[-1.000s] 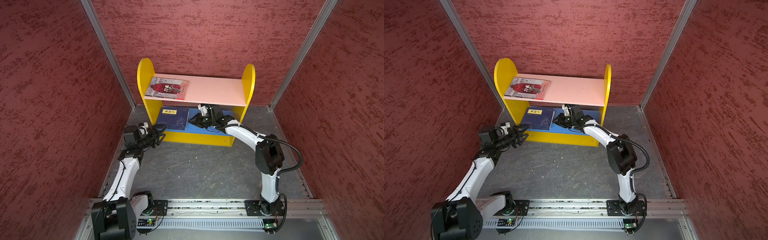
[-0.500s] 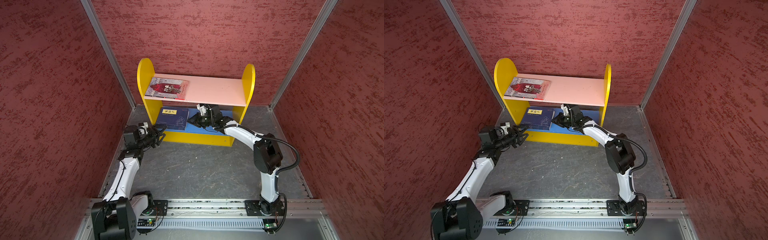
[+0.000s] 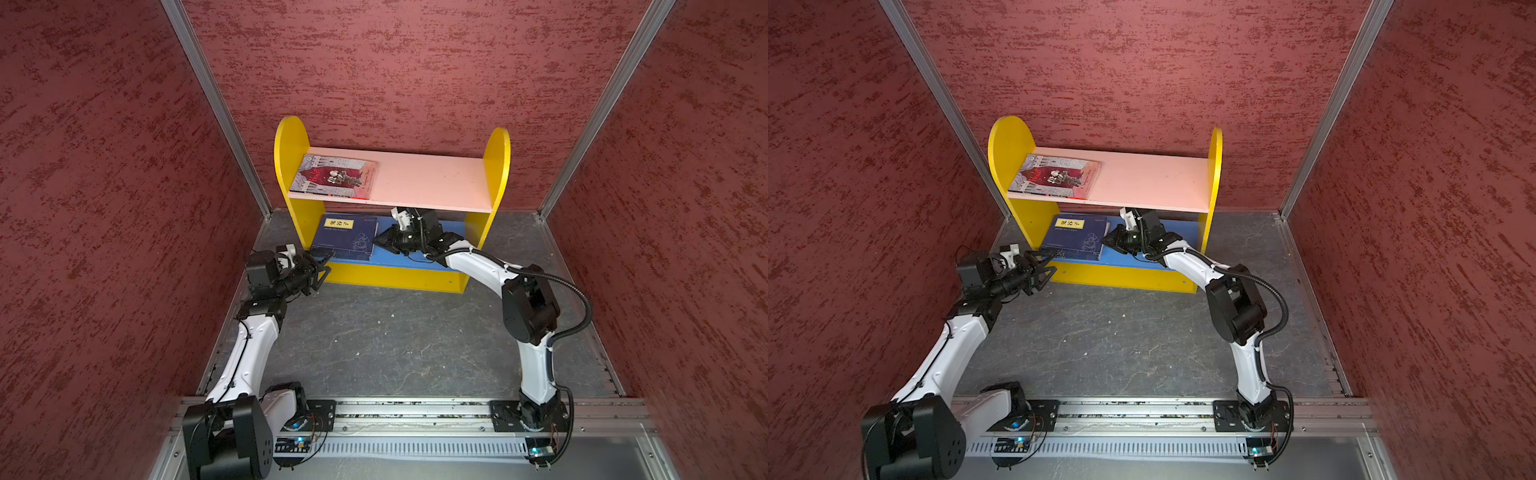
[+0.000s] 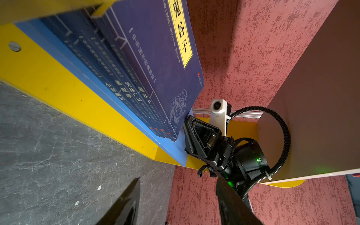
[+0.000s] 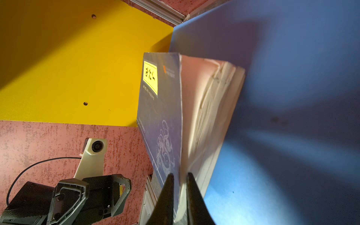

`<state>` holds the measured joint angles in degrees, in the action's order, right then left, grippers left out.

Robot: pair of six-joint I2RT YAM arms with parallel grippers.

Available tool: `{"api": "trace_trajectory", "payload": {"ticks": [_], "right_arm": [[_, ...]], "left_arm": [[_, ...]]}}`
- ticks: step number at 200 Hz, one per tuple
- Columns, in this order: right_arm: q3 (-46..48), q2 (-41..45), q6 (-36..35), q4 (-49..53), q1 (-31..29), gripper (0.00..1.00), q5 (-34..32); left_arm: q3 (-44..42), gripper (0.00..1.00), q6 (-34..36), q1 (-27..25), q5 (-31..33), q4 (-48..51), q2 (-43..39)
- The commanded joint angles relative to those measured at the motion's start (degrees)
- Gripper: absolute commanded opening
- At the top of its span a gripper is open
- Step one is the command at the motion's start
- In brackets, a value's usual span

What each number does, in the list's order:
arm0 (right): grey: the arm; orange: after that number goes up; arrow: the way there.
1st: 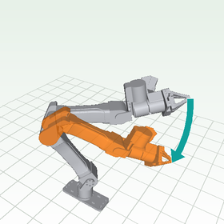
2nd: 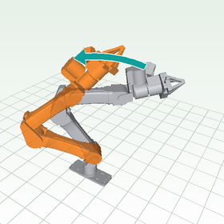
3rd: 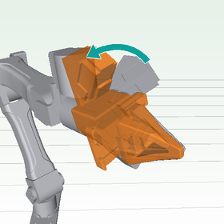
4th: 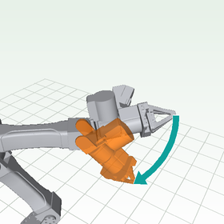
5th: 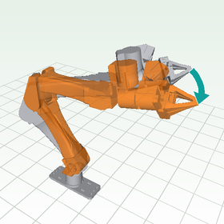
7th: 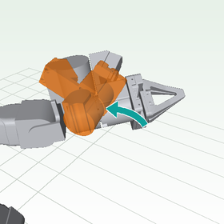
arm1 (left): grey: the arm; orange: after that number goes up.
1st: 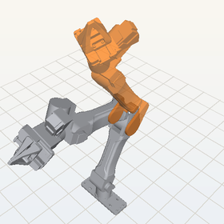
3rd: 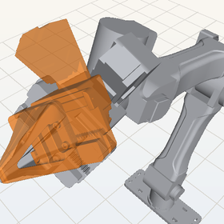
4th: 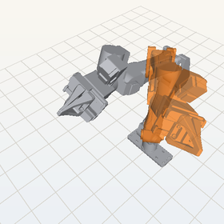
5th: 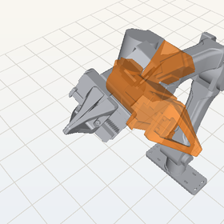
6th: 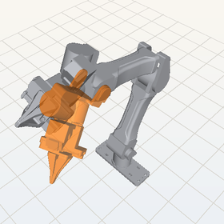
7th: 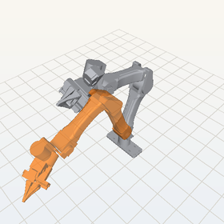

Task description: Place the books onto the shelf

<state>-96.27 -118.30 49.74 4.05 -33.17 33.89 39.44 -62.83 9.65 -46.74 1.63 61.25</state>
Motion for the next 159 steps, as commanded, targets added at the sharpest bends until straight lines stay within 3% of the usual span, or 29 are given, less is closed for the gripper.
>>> {"api": "trace_trajectory", "payload": {"ticks": [1, 159], "right_arm": [[-2.6, -0.53, 0.1, -2.69, 0.21, 0.15, 0.85], [-2.87, -1.84, 1.87, -4.79, 0.21, 0.15, 2.69]], "left_arm": [[0.37, 0.62, -0.28, 0.46, -0.9, -1.5, 0.32], [0.02, 0.62, -0.19, 0.49, -0.89, -1.91, 0.53]]}}
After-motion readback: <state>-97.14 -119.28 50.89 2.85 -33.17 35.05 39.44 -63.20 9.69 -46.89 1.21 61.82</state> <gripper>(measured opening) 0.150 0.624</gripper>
